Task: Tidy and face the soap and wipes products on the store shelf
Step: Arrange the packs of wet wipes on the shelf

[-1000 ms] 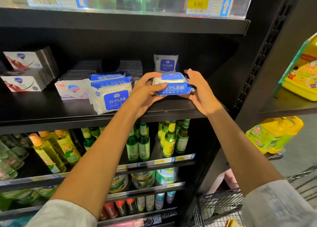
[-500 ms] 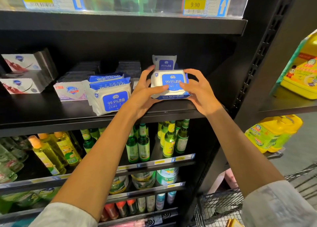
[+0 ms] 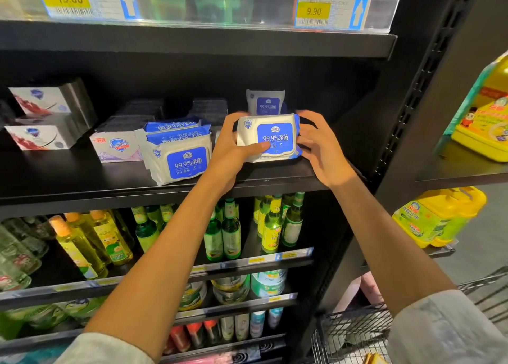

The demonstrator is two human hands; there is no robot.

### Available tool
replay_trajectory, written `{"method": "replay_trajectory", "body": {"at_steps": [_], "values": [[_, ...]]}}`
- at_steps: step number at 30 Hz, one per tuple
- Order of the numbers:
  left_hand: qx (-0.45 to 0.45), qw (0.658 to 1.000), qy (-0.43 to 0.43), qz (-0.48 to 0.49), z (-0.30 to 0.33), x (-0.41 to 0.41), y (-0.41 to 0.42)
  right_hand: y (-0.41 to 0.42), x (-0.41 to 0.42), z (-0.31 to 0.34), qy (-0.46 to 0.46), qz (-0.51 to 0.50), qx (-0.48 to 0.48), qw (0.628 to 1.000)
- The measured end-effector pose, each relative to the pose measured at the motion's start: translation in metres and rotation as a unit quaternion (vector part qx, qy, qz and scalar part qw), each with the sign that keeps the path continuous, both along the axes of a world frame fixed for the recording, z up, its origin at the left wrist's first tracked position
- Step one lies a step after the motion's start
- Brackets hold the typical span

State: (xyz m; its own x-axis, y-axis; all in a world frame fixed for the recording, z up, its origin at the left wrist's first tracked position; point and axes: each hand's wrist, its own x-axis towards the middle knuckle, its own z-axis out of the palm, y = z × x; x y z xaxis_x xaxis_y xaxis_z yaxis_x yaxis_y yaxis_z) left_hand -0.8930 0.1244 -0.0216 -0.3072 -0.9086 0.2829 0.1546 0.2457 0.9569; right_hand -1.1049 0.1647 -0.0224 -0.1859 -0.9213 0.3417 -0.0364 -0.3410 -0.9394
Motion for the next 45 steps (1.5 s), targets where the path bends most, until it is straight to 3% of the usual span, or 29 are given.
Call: {"method": "replay_trajectory", "body": {"at_steps": [3, 9, 14, 18, 23, 45], "values": [[-0.032, 0.998, -0.011, 0.059, 0.002, 0.001, 0.006, -0.005, -0.001, -0.001, 0.011, -0.036, 0.01, 0.999], [-0.095, 0.986, -0.062, 0.124, -0.005, 0.013, 0.036, -0.011, 0.002, -0.009, 0.254, -0.087, 0.016, 0.963], [-0.098, 0.976, -0.098, 0.167, -0.011, 0.031, 0.057, -0.014, 0.007, -0.01, 0.37, -0.1, 0.026, 0.923], [-0.129, 0.956, -0.179, 0.192, -0.014, 0.048, 0.067, -0.014, 0.011, -0.01, 0.427, -0.112, 0.048, 0.896], [-0.189, 0.909, -0.254, 0.272, -0.022, 0.053, 0.074, -0.012, 0.016, -0.009, 0.46, -0.116, 0.07, 0.877], [-0.216, 0.88, -0.258, 0.336, -0.036, 0.066, 0.066, -0.008, 0.019, -0.006, 0.469, -0.123, 0.091, 0.87]]}}
